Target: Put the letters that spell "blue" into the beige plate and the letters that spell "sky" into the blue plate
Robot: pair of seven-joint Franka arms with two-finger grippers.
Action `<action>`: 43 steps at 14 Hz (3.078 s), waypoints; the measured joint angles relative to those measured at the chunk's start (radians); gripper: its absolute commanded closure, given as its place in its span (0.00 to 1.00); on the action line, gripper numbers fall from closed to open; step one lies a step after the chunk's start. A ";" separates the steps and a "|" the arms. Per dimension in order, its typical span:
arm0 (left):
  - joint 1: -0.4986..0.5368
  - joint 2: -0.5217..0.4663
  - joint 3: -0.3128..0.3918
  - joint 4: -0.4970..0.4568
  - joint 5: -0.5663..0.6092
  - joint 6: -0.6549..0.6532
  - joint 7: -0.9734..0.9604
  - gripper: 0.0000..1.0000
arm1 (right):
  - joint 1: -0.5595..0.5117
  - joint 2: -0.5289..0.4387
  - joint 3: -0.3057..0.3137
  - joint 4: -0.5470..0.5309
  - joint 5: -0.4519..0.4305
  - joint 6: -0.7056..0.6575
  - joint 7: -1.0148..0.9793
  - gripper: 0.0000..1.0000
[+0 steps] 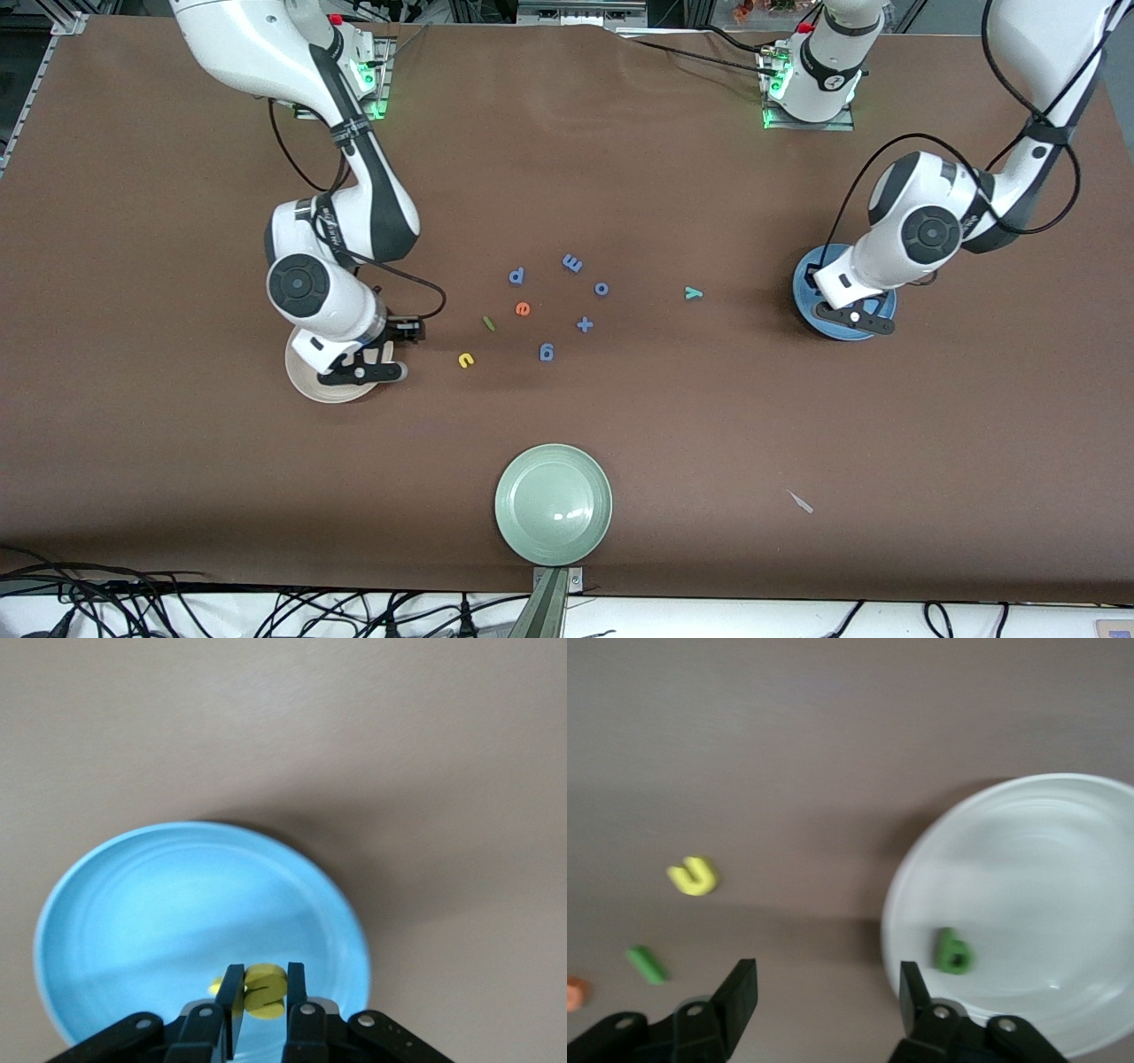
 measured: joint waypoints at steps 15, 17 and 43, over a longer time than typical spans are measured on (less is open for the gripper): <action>0.093 0.057 -0.034 -0.011 -0.007 -0.008 -0.036 0.39 | 0.139 0.154 -0.004 0.010 0.005 0.313 0.073 0.21; 0.001 0.060 -0.050 0.005 -0.007 0.000 -0.214 0.37 | 0.140 0.163 -0.003 0.007 0.005 0.331 0.068 0.21; -0.418 0.253 0.031 0.147 0.078 0.184 -1.798 0.14 | -0.022 0.047 -0.071 0.001 0.005 0.071 -0.305 0.74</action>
